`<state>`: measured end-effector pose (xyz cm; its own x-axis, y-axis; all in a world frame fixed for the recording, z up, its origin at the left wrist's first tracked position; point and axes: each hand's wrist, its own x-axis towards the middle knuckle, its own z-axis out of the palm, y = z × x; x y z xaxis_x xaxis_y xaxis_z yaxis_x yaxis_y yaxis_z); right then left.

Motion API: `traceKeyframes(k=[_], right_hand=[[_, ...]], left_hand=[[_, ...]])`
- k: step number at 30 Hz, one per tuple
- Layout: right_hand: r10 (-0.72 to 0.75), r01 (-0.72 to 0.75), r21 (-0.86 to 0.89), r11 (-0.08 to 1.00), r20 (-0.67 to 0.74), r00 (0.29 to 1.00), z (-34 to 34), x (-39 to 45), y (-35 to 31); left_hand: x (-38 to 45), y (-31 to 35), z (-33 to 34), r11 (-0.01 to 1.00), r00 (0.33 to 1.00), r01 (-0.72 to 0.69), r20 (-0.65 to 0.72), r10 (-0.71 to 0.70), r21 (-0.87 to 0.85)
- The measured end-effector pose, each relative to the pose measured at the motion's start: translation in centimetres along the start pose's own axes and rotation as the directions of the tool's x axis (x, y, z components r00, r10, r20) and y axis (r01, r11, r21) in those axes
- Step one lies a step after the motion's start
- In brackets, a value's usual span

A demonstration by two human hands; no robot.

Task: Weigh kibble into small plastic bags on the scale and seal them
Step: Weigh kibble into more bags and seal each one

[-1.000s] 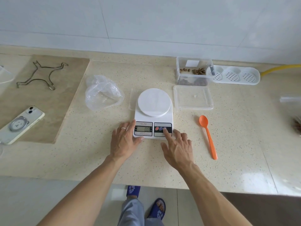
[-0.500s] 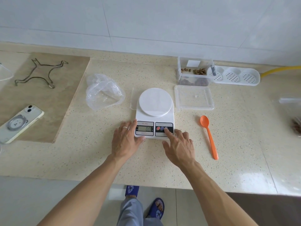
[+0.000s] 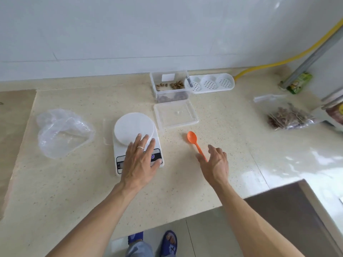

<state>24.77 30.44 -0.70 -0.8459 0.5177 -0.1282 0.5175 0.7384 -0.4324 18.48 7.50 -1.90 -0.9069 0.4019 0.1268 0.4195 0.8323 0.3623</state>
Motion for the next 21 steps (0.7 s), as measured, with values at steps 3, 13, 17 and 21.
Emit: traceKeyframes(k=[3,13,17,21], right_hand=[[0.124,-0.127,0.051,0.991,0.059,0.990,-0.8,0.3,1.9],[0.070,-0.073,0.024,0.997,0.094,0.993,1.5,0.9,0.1],[0.122,-0.148,0.208,0.967,0.131,0.984,1.9,2.1,-2.5],[0.098,-0.156,0.387,0.909,0.166,0.981,1.4,4.4,-7.5]], left_hand=[[1.3,1.1,0.6,0.999,0.998,-0.051,0.031,0.051,-0.007],[4.9,0.1,-0.1,0.989,0.987,-0.136,0.077,0.140,-0.055],[6.1,-2.4,-1.7,0.992,0.994,-0.100,0.046,0.103,-0.071],[7.0,-5.4,-3.4,0.998,0.999,-0.032,0.007,0.032,-0.060]])
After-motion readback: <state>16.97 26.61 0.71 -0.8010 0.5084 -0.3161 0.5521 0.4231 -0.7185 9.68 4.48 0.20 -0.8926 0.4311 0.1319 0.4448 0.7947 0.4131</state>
